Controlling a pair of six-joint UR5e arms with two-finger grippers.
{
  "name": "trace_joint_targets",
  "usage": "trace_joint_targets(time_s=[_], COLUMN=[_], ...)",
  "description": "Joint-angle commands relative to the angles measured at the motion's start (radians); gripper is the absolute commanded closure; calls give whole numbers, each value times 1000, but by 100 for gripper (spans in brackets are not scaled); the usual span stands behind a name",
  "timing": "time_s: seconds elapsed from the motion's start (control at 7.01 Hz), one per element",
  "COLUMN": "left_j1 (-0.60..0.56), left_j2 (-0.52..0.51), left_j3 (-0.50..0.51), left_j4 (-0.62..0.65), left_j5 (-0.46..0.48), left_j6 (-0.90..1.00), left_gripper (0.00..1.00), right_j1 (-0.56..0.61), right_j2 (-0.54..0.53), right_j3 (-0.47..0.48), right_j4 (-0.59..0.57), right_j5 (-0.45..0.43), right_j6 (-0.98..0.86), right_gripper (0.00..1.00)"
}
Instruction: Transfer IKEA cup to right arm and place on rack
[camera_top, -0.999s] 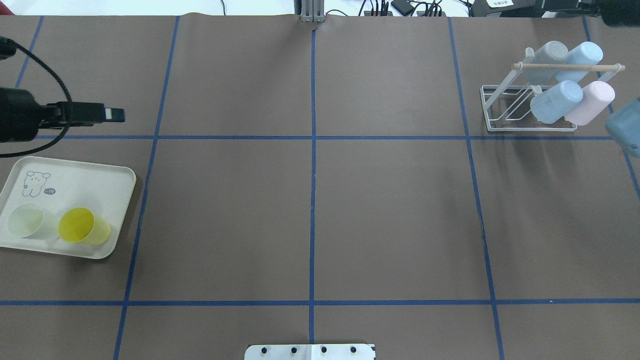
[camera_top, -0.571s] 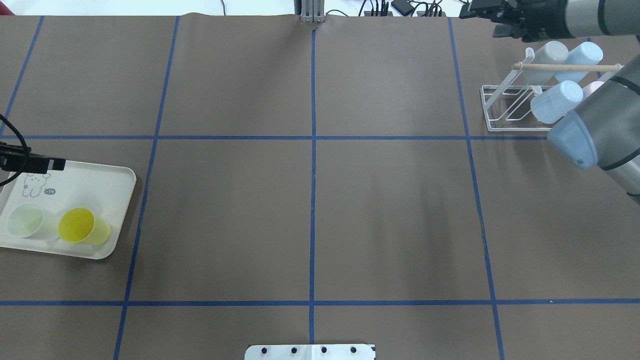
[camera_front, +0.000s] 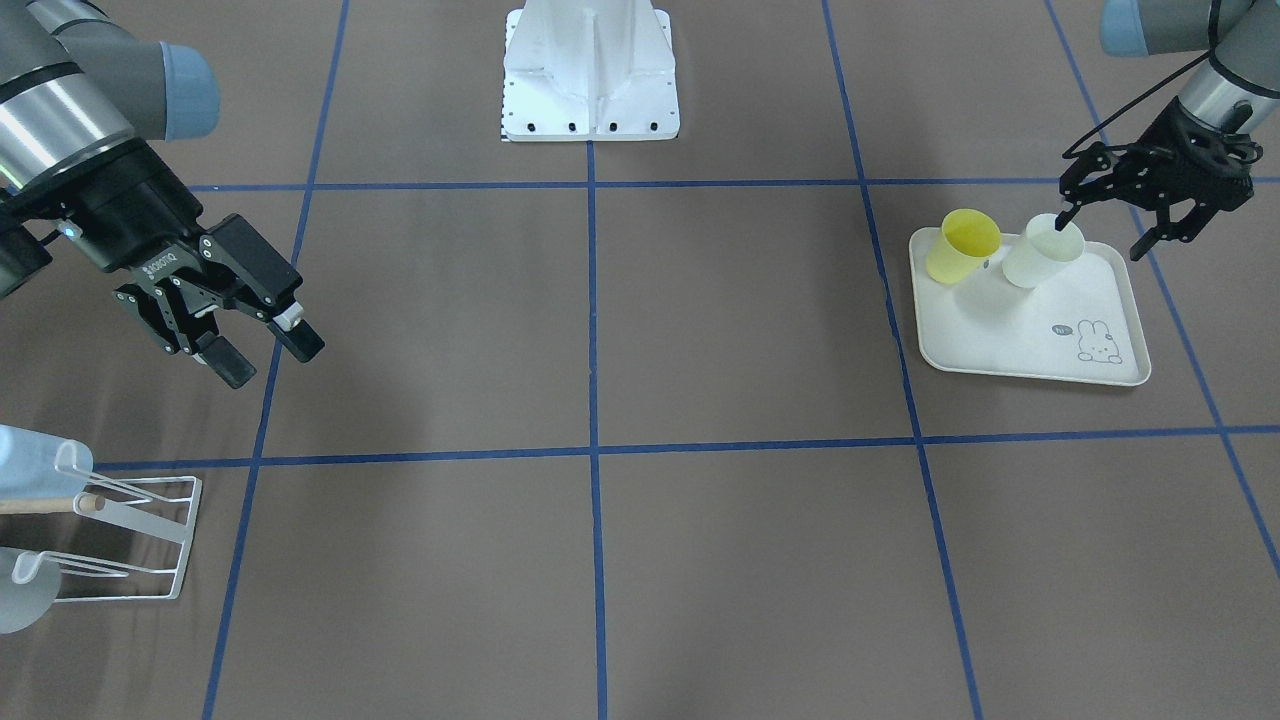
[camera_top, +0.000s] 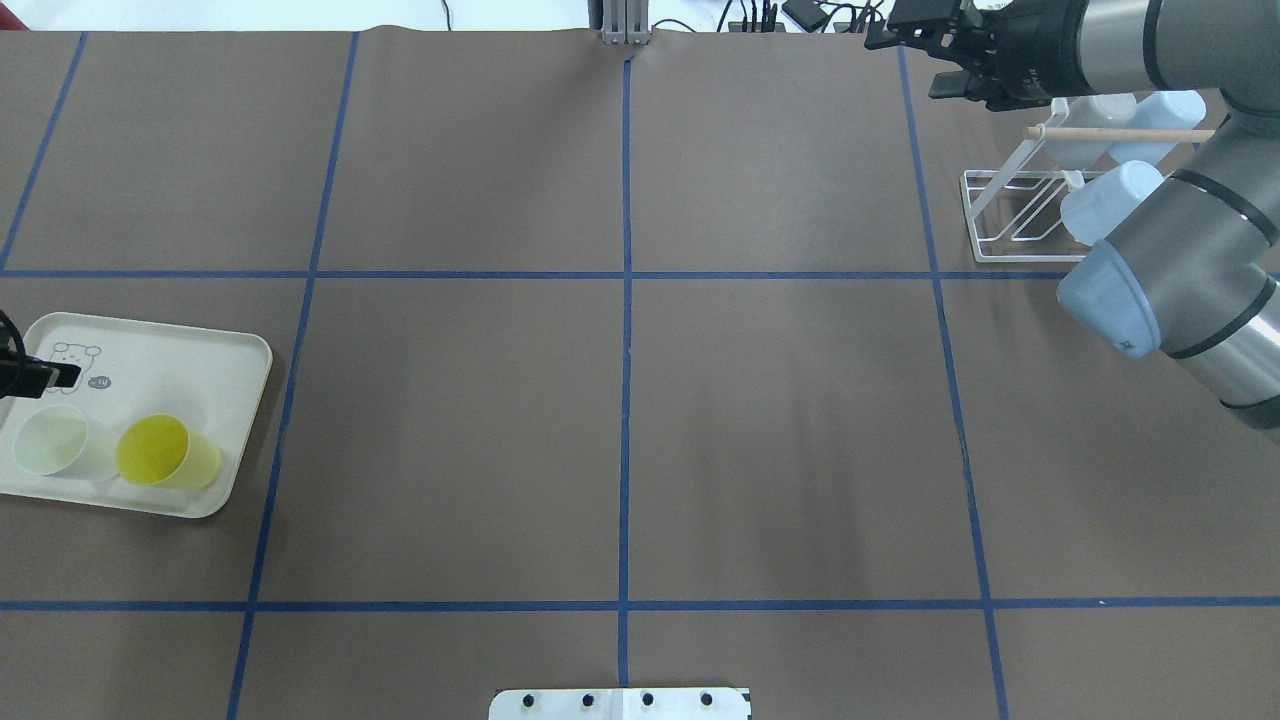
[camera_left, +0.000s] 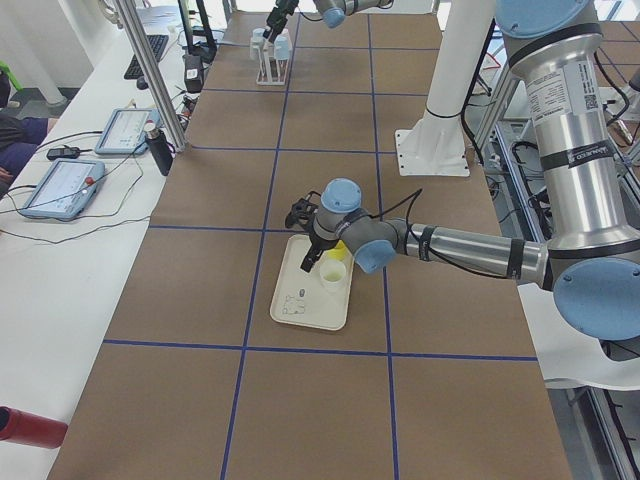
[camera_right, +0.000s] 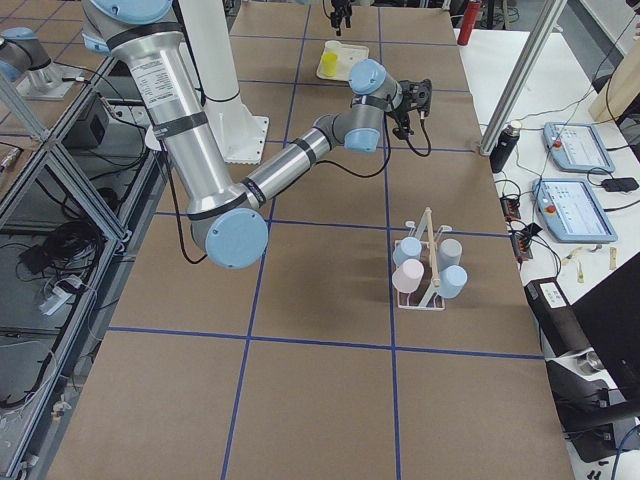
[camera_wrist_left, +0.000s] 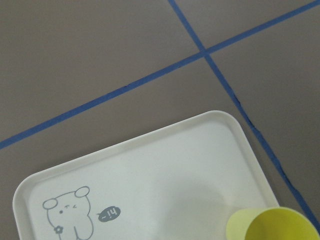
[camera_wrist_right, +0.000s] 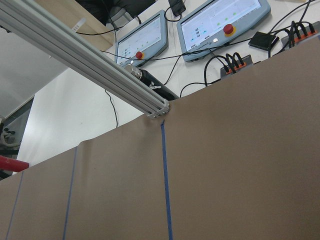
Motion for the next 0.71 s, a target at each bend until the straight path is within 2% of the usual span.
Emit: trace_joint_targets(time_s=[0.0, 0.57], left_j1=[1, 1], left_j2=[2, 12], left_j3=[73, 86], left_j4=[0, -1], left_j5=[0, 0], left_j6=[147, 156], left_gripper=[0, 0], right_j1=[-9, -10], right_j2=[-1, -12], right_j3=[2, -5], right_j4=[2, 23], right_j5=[0, 1], right_j6=[2, -2], right_gripper=[0, 0])
